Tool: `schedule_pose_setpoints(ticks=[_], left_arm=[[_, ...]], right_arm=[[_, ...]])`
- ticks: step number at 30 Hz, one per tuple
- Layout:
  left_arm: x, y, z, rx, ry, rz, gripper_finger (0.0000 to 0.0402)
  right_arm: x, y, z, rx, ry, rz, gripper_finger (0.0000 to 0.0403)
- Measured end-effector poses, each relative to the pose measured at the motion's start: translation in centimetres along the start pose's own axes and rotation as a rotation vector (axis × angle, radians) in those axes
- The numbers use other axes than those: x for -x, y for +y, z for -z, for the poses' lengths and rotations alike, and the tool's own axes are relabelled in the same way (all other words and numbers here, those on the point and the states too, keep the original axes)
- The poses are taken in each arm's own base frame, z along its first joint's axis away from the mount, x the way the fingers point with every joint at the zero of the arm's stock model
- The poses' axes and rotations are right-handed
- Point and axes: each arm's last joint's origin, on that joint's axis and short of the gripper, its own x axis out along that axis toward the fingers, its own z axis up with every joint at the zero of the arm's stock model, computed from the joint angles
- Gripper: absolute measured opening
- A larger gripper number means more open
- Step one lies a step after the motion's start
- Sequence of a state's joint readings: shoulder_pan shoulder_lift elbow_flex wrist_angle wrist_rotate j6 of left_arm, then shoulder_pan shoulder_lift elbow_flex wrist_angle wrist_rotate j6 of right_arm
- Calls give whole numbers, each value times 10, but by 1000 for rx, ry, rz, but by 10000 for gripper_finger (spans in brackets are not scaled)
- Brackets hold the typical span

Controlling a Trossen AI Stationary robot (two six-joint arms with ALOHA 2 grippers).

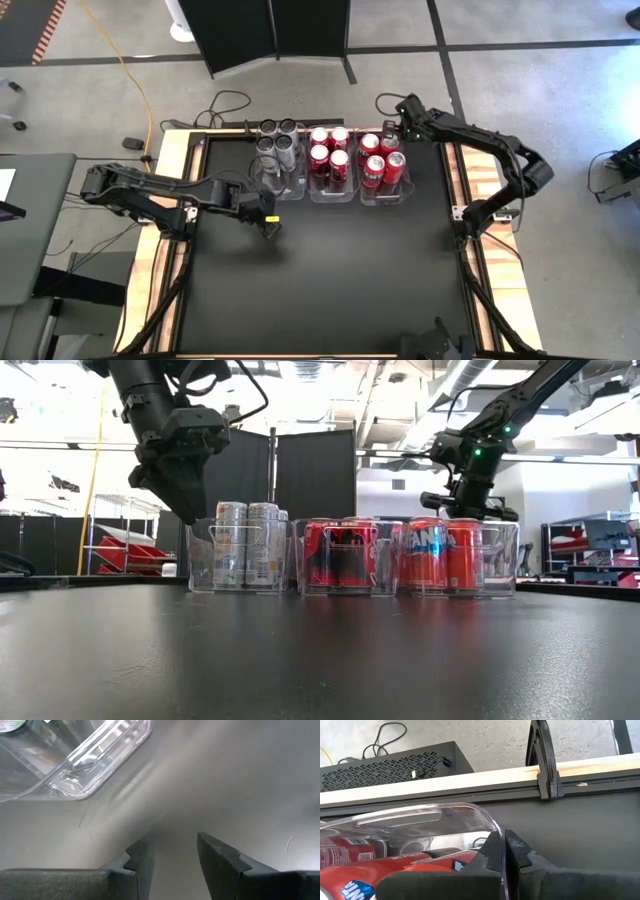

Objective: Sort soda cans
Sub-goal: Move the bottom transparent bin on the right side of the top right transparent bin

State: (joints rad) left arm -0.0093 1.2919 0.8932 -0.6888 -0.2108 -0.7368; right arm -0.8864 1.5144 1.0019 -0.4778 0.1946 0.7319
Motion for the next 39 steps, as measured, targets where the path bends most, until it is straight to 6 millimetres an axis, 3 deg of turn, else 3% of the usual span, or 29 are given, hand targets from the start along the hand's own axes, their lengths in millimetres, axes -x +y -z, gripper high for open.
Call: schedule_pose_setpoints(ticks=[28,33,39], left_arm=[[0,0,0,73,0,-1,139],[0,0,0,114,-4,1,139],[0,-2,-1,110,-10,19,154]], right_arm=[[0,-5,-5,-23,-4,24,17],[3,0,-1,65,3,10,56],[9,1,-1,87,3,-14,144]])
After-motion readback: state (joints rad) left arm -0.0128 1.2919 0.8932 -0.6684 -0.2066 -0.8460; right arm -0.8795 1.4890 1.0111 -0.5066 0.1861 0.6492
